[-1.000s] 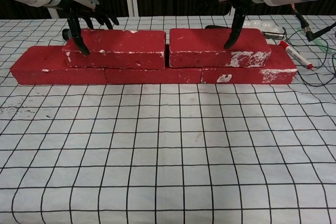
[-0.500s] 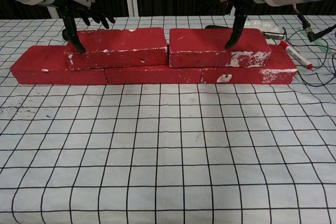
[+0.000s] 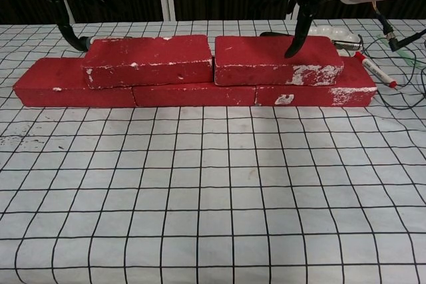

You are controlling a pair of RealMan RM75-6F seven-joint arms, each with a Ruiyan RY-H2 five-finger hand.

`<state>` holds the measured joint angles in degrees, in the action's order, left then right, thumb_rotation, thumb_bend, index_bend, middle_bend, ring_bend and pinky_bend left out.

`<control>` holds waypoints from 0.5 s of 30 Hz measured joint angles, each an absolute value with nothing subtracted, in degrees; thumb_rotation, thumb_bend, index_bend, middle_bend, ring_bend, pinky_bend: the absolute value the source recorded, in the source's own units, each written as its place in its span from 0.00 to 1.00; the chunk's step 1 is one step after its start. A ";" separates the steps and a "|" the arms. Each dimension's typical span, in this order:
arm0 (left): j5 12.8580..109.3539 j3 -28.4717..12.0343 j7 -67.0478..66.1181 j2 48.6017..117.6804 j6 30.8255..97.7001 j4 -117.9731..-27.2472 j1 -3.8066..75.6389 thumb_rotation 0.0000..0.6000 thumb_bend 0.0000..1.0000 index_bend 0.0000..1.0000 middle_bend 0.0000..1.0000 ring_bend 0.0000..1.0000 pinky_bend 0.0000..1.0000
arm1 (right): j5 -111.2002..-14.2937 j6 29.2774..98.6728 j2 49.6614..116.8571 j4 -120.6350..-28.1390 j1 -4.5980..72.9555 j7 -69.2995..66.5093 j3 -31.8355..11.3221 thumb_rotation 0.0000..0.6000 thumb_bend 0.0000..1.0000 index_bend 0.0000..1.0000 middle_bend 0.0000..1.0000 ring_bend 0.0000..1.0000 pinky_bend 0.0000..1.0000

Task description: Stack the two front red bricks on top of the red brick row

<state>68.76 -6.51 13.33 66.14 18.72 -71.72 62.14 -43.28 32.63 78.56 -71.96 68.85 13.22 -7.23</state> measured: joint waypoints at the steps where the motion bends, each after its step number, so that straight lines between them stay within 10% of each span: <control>1: 68.84 -6.03 12.74 64.63 19.87 -73.35 61.18 1.00 0.02 0.14 0.09 0.00 0.01 | -43.25 32.76 78.51 -72.00 68.77 13.29 -7.20 1.00 0.00 0.00 0.02 0.00 0.12; 15: 64.82 -0.03 4.92 60.29 23.67 -78.21 55.29 1.00 0.02 0.13 0.09 0.00 0.01 | -42.44 34.03 78.49 -71.69 67.74 13.73 -7.22 1.00 0.00 0.00 0.02 0.00 0.12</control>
